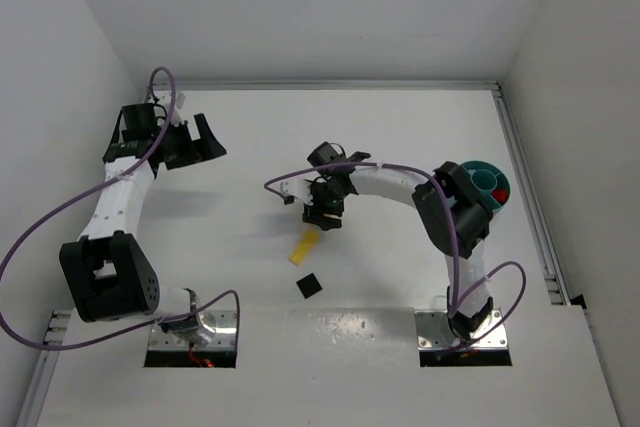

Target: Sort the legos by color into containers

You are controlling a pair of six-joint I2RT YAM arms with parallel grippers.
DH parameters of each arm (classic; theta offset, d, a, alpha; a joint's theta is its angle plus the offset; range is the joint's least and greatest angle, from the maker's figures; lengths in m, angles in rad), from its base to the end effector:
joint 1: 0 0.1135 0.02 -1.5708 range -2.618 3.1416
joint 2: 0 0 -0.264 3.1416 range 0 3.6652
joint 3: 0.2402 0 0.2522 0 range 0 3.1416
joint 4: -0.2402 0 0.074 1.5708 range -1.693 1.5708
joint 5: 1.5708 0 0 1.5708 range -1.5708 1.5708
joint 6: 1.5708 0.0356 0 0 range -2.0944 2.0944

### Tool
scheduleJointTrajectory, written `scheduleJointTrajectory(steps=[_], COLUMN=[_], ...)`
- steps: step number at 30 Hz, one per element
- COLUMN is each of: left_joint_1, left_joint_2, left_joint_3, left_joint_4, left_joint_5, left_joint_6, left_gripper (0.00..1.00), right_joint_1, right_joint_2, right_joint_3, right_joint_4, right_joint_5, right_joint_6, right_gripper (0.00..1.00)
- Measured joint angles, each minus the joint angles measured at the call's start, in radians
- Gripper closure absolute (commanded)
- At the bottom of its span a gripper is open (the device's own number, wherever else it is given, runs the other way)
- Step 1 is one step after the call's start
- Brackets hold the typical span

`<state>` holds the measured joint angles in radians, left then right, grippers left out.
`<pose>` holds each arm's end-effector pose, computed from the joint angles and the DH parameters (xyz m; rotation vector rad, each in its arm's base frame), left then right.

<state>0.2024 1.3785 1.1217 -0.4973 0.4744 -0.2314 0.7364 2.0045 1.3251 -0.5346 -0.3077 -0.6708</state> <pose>0.2959 0.0441 0.2961 -0.2572 2.2729 -0.5642 0.2868 0.2746 0.1447 -1.8463 2.0566 0.4445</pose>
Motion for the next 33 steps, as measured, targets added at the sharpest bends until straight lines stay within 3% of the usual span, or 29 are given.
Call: scheduleJointTrajectory(steps=[3, 8, 11, 14, 20, 23, 28, 33], left_joint_1=[0.003, 0.011, 0.013, 0.013, 0.014, 0.012, -0.039, -0.150], left_joint_2=[-0.010, -0.015, -0.015, -0.015, -0.014, -0.007, 0.025, 0.080], left_joint_3=[-0.007, -0.014, -0.014, -0.014, -0.014, -0.014, -0.014, -0.014], left_joint_4=[-0.003, -0.011, -0.011, -0.011, -0.010, -0.002, 0.049, 0.122], left_joint_5=[-0.001, -0.002, -0.002, -0.002, 0.005, 0.015, 0.016, 0.018], left_joint_6=[0.010, 0.018, 0.021, 0.021, 0.022, 0.021, 0.014, -0.018], left_gripper=[0.00, 0.00, 0.00, 0.00, 0.00, 0.00, 0.00, 0.00], right_joint_1=[0.001, 0.004, 0.006, 0.004, -0.037, -0.128, -0.423, -0.692], right_joint_2=[0.017, 0.025, 0.025, 0.024, -0.075, -0.237, -0.557, -0.686], right_joint_3=[0.011, 0.011, 0.011, 0.011, 0.008, 0.008, 0.006, -0.005], right_joint_4=[0.011, 0.011, 0.023, 0.037, -0.029, -0.098, -0.212, -0.323], right_joint_5=[0.003, 0.011, 0.018, 0.021, 0.047, 0.075, 0.135, 0.179], right_joint_6=[0.006, 0.015, 0.024, 0.031, 0.092, 0.135, 0.146, 0.125], right_gripper=[0.41, 0.70, 0.82, 0.89, 0.94, 0.94, 0.95, 0.97])
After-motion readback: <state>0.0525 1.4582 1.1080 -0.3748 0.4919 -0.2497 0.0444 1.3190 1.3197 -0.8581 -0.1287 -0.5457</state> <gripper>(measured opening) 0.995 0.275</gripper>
